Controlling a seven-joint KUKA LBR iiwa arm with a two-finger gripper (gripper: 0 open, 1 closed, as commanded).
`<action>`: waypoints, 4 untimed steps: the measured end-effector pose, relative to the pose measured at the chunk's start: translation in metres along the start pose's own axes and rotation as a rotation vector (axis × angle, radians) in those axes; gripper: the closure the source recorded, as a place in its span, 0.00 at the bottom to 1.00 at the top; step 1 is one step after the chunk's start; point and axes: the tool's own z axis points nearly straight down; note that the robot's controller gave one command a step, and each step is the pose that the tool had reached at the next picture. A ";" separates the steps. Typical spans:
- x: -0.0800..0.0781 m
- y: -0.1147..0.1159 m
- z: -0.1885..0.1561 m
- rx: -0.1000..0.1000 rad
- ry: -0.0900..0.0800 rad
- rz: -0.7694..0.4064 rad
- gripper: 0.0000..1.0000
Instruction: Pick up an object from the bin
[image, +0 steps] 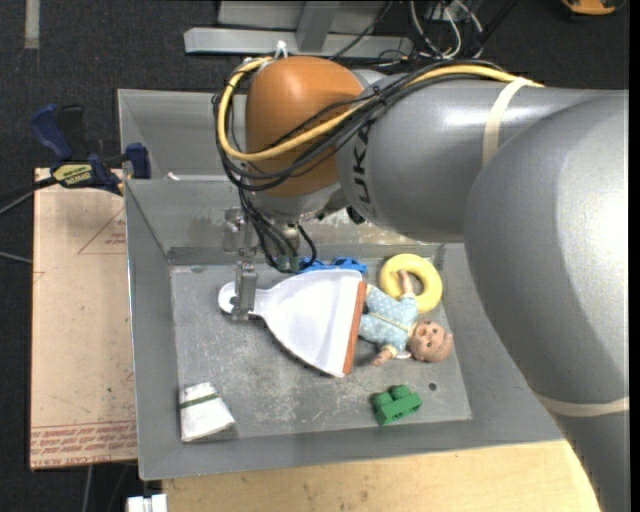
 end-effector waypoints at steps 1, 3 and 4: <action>-0.001 -0.001 -0.005 -0.001 -0.007 0.003 0.00; -0.007 -0.036 0.069 -0.003 -0.012 -0.016 0.00; -0.005 -0.024 0.103 -0.004 -0.008 -0.228 1.00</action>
Offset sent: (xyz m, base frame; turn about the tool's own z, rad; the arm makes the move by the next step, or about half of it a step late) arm 0.0058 -0.0394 -0.0404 -0.0718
